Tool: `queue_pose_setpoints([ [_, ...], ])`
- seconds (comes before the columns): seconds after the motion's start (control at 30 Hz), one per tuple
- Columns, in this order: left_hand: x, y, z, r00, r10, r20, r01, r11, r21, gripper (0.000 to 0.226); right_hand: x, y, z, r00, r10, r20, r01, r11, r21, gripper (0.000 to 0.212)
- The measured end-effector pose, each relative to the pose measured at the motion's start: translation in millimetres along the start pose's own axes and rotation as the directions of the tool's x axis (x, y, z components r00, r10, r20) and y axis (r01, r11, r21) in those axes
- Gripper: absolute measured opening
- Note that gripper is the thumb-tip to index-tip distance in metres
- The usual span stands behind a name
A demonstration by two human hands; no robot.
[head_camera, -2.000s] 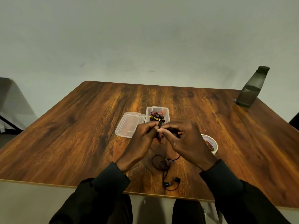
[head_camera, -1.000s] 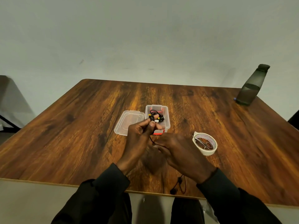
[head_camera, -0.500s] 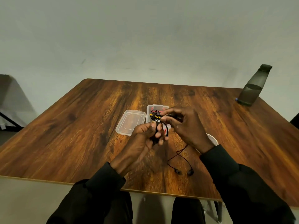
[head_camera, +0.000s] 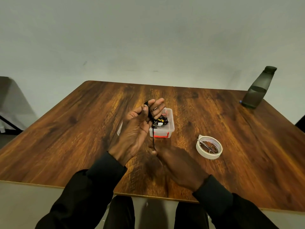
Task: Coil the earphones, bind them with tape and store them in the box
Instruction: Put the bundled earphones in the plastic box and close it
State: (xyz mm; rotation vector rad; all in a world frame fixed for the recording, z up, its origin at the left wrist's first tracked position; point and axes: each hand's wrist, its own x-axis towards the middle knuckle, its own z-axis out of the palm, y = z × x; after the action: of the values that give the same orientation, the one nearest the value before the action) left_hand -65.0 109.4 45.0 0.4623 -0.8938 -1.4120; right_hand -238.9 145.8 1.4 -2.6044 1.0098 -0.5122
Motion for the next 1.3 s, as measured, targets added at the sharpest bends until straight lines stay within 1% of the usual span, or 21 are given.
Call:
queue_pose_setpoints([
  [0.03, -1.3, -2.6, 1.4, 1.0, 0.021, -0.014, -0.02, 0.997, 0.069, 0.03, -0.4, -4.0, -2.7, 1.0, -0.006, 0.019, 0.007, 0.999, -0.05, 0.043],
  [0.07, -2.4, -5.3, 0.1, 0.998, 0.061, -0.033, -0.053, 0.977, 0.206, 0.031, -0.2, -6.2, -5.0, 1.0, -0.027, 0.008, 0.027, 0.996, -0.081, 0.04],
  [0.1, -3.9, -8.0, -3.8, 0.994, 0.105, -0.041, -0.081, 0.919, 0.386, 0.032, 0.6, -8.6, -8.8, 0.998, -0.064, -0.026, 0.061, 0.993, -0.104, 0.037],
  [0.13, -5.5, -10.4, -7.5, 0.991, 0.129, -0.024, -0.095, 0.834, 0.544, 0.032, 1.2, -9.3, -14.0, 0.993, -0.101, -0.062, 0.092, 0.988, -0.127, 0.034],
  [0.17, -7.1, -12.2, -11.1, 0.992, 0.127, -0.005, -0.093, 0.754, 0.65, 0.032, 2.0, -9.3, -21.1, 0.988, -0.124, -0.097, 0.108, 0.982, -0.154, 0.03],
  [0.2, -9.7, -13.8, -12.8, 0.995, 0.099, 0.001, -0.071, 0.705, 0.705, 0.033, 3.5, -8.2, -29.4, 0.982, -0.131, -0.137, 0.107, 0.979, -0.175, 0.027],
  [0.23, -13.9, -14.5, -12.5, 0.998, 0.059, -0.01, -0.034, 0.695, 0.719, 0.034, 5.5, -6.5, -38.1, 0.974, -0.133, -0.183, 0.099, 0.978, -0.182, 0.026],
  [0.33, -24.9, -16.3, -9.5, 0.998, -0.054, -0.011, 0.046, 0.722, 0.691, 0.043, 14.0, 5.1, -61.0, 0.931, -0.147, -0.335, 0.084, 0.977, -0.196, 0.037],
  [0.4, -29.2, -15.5, -6.6, 0.989, -0.14, 0.04, 0.079, 0.745, 0.663, 0.049, 20.9, 16.1, -69.8, 0.9, -0.136, -0.415, 0.064, 0.981, -0.183, 0.03],
  [0.47, -31.1, -14.2, -2.7, 0.969, -0.233, 0.084, 0.143, 0.803, 0.579, 0.044, 26.4, 28.6, -71.9, 0.862, -0.066, -0.503, 0.044, 0.997, -0.055, 0.016],
  [0.57, -32.0, -10.1, 0.1, 0.949, -0.297, 0.103, 0.239, 0.895, 0.377, 0.031, 32.8, 40.1, -63.5, 0.822, 0.073, -0.565, 0.047, 0.98, 0.195, 0.01],
  [0.6, -31.7, -7.5, 0.9, 0.948, -0.297, 0.119, 0.251, 0.921, 0.296, 0.029, 33.8, 41.9, -58.7, 0.826, 0.122, -0.55, 0.042, 0.96, 0.277, 0.011],
  [0.67, -30.3, -1.1, 2.1, 0.947, -0.275, 0.168, 0.256, 0.958, 0.126, 0.026, 33.9, 43.9, -46.1, 0.868, 0.188, -0.459, 0.024, 0.908, 0.418, 0.014],
  [0.73, -26.9, 2.9, 4.0, 0.95, -0.248, 0.189, 0.261, 0.964, -0.044, 0.024, 30.2, 41.8, -31.1, 0.923, 0.202, -0.328, 0.006, 0.843, 0.538, 0.019],
  [0.8, -23.9, 4.1, 5.8, 0.96, -0.214, 0.183, 0.239, 0.963, -0.124, 0.028, 25.2, 34.1, -17.6, 0.952, 0.203, -0.231, -0.007, 0.763, 0.646, 0.023],
  [0.87, -21.8, 2.6, 8.2, 0.97, -0.173, 0.169, 0.199, 0.969, -0.149, 0.033, 21.1, 27.6, -7.8, 0.966, 0.189, -0.176, -0.002, 0.689, 0.725, 0.024],
  [0.93, -20.4, 0.7, 8.3, 0.983, -0.136, 0.121, 0.152, 0.98, -0.129, 0.032, 18.9, 24.5, -2.2, 0.967, 0.176, -0.183, 0.023, 0.657, 0.753, 0.025],
  [1.07, -17.7, -2.7, 4.1, 0.997, -0.071, 0.015, 0.072, 0.996, -0.048, 0.024, 15.9, 24.3, 2.8, 0.949, 0.214, -0.23, 0.036, 0.651, 0.758, 0.023],
  [1.13, -16.1, -2.7, 1.0, 0.999, -0.031, -0.034, 0.03, 0.999, -0.037, 0.026, 13.1, 21.4, 6.0, 0.939, 0.255, -0.232, 0.017, 0.639, 0.769, 0.022],
  [1.2, -13.9, -4.2, -2.1, 0.998, 0.009, -0.06, -0.01, 1.0, -0.009, 0.031, 11.1, 17.7, 11.4, 0.927, 0.28, -0.252, 0.007, 0.657, 0.754, 0.021],
  [1.3, -15.0, -10.2, -1.5, 0.997, 0.05, -0.066, -0.045, 0.996, 0.078, 0.029, 9.3, 9.5, 13.6, 0.92, 0.276, -0.279, -0.003, 0.715, 0.699, 0.022],
])
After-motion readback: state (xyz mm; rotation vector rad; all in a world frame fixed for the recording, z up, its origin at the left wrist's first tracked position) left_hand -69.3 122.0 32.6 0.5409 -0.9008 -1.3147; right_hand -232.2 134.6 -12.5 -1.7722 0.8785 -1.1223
